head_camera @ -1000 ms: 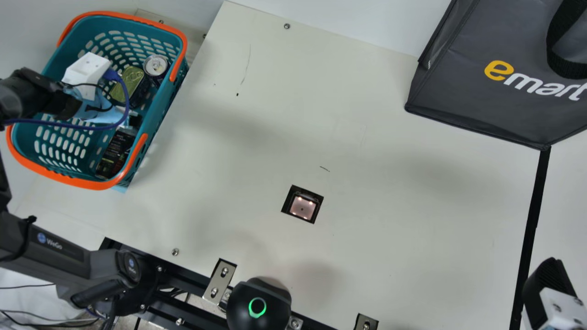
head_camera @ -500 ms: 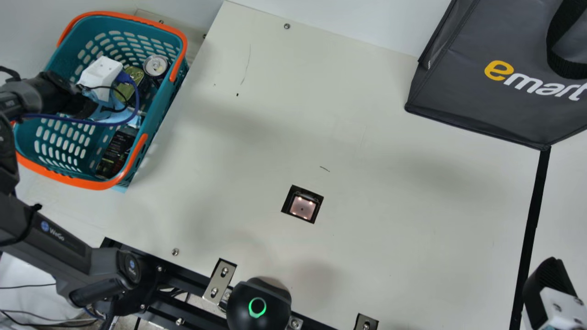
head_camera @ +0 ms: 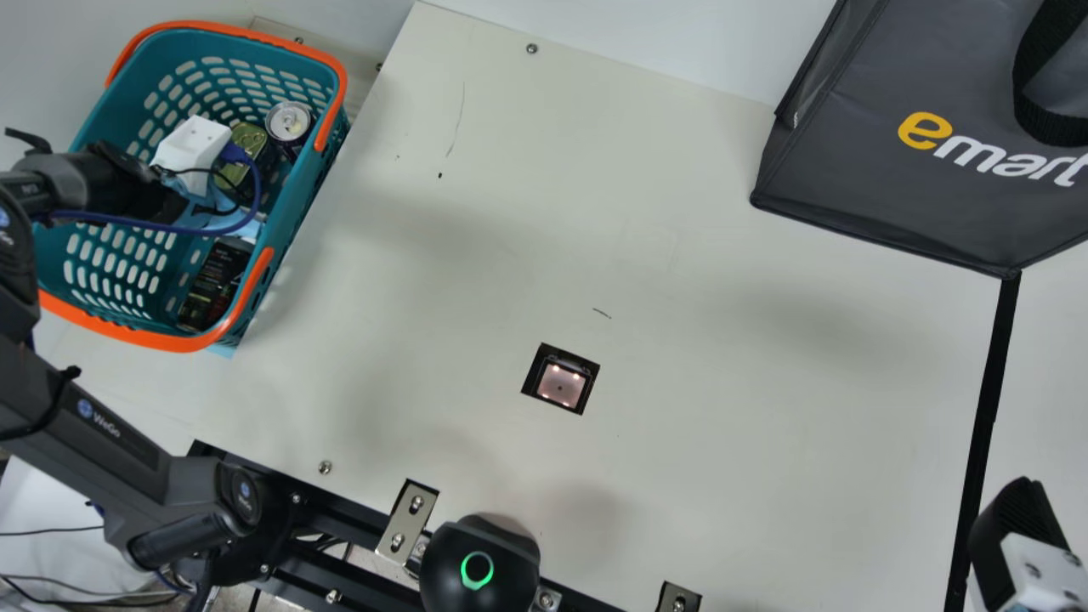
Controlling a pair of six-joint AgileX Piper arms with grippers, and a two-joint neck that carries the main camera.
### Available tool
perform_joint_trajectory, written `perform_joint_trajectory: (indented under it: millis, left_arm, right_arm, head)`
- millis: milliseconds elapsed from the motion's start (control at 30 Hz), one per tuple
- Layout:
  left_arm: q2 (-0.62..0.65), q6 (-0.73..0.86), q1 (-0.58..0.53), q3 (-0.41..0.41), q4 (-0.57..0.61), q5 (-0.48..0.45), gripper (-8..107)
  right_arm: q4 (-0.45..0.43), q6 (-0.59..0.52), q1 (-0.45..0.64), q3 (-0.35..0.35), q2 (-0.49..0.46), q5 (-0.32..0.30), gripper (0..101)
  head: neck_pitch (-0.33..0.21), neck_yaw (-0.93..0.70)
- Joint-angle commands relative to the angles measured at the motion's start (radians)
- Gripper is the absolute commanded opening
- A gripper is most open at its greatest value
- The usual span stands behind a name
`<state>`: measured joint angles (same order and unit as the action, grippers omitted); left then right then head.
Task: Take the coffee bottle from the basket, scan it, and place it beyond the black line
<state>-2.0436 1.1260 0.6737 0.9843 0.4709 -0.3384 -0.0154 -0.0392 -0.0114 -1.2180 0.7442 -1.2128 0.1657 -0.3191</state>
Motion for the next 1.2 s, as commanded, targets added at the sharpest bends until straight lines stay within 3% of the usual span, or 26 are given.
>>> perform_joint_trajectory:
  millis: [0,1167]
  left_arm:
    - [-0.003,-0.001,-0.003,-0.002,0.004,0.002,90]
    - [-0.026,-0.181,-0.066,-0.067,-0.017,0.072,90]
  right_arm:
    - [0.0,0.0,0.0,0.0,0.0,0.0,91]
    - [0.0,0.0,0.0,0.0,0.0,-0.001,91]
  head:
    - [-0.027,-0.002]
    - [-0.027,-0.002]
